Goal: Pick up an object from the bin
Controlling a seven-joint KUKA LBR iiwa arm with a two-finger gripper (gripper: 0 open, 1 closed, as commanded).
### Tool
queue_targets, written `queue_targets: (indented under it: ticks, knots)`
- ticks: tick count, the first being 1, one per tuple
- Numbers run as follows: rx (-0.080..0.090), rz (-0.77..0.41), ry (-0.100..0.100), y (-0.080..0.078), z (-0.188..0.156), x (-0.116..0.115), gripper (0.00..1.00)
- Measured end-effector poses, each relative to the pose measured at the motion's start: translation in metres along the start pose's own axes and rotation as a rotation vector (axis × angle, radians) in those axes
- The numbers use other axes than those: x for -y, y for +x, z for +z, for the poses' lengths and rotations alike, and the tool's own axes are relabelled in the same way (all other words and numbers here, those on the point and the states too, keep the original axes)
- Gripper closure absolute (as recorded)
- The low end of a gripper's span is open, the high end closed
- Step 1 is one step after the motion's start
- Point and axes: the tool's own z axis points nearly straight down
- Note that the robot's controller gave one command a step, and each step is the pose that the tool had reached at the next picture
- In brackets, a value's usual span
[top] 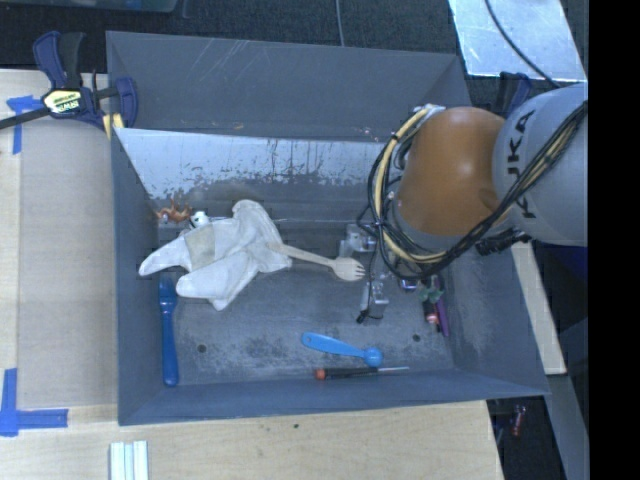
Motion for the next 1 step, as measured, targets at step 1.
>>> queue_targets:
  ticks: [1]
  knots:
    - [-0.001,0.335,0.0,0.0431,0.0657,-0.0141,0.0]
